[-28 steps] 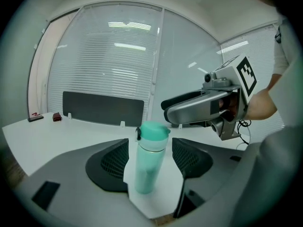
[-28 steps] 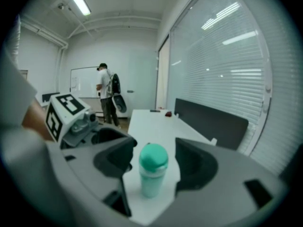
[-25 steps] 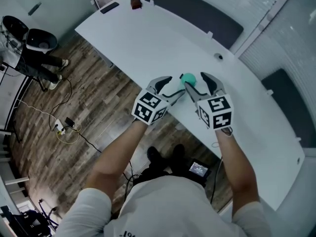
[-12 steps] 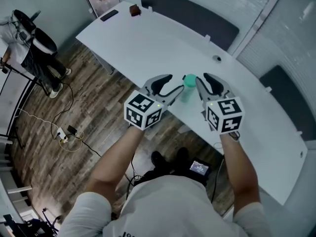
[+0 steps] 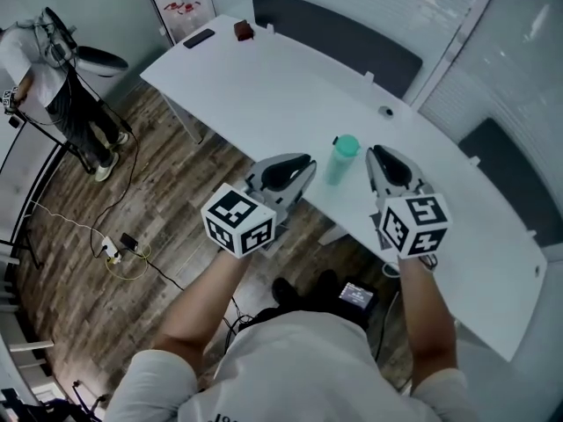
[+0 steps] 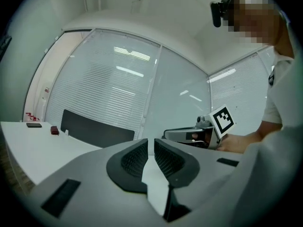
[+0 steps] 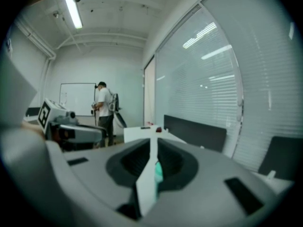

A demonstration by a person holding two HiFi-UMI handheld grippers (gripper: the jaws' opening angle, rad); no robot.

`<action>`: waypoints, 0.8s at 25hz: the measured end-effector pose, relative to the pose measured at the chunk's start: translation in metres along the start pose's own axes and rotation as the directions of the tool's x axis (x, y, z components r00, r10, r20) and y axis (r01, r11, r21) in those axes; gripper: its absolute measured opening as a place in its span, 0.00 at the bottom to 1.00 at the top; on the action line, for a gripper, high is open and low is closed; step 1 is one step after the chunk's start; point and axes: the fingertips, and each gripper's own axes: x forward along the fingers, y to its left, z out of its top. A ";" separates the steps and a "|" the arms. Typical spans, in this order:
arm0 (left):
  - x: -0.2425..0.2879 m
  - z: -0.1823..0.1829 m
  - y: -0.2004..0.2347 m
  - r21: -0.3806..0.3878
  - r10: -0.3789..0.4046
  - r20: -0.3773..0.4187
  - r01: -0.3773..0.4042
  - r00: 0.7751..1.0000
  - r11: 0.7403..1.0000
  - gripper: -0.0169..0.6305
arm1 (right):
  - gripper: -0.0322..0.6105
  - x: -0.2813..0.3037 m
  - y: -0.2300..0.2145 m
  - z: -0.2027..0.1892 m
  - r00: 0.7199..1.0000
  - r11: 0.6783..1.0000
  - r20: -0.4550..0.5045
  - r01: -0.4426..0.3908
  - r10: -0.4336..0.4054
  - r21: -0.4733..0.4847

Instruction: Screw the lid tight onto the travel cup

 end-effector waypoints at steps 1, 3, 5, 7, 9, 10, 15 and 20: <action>-0.004 0.002 -0.004 -0.004 -0.005 0.010 0.005 1.000 1.000 0.12 | 0.14 -0.004 0.000 0.000 1.000 1.000 0.002 0.003 -0.003 0.004; -0.010 0.004 -0.011 -0.013 -0.012 0.026 0.012 1.000 1.000 0.10 | 0.13 -0.011 0.000 0.001 1.000 1.000 0.007 0.005 -0.005 0.009; -0.015 0.006 -0.019 -0.023 -0.013 0.036 0.014 0.999 1.000 0.09 | 0.12 -0.017 0.000 -0.001 1.000 1.000 0.006 0.001 -0.001 0.014; -0.020 0.006 -0.027 -0.028 -0.006 0.043 0.007 0.999 1.000 0.09 | 0.12 -0.023 0.000 -0.003 1.000 1.000 0.004 -0.011 0.011 0.014; -0.025 0.006 -0.035 -0.032 0.012 0.047 -0.010 0.999 0.999 0.09 | 0.11 -0.030 0.001 -0.005 1.000 1.000 0.005 -0.030 0.030 0.009; -0.028 0.006 -0.039 -0.034 0.022 0.049 -0.020 0.999 0.999 0.09 | 0.11 -0.034 0.001 -0.006 0.999 0.999 0.006 -0.040 0.040 0.007; -0.038 0.006 -0.059 -0.067 0.093 0.066 -0.089 0.993 0.994 0.09 | 0.11 -0.052 -0.003 -0.008 0.996 0.996 -0.008 -0.093 0.093 0.012; -0.037 -0.009 -0.090 -0.118 0.158 0.075 -0.149 0.985 0.982 0.09 | 0.11 -0.080 -0.014 -0.019 0.989 0.990 -0.020 -0.144 0.144 0.003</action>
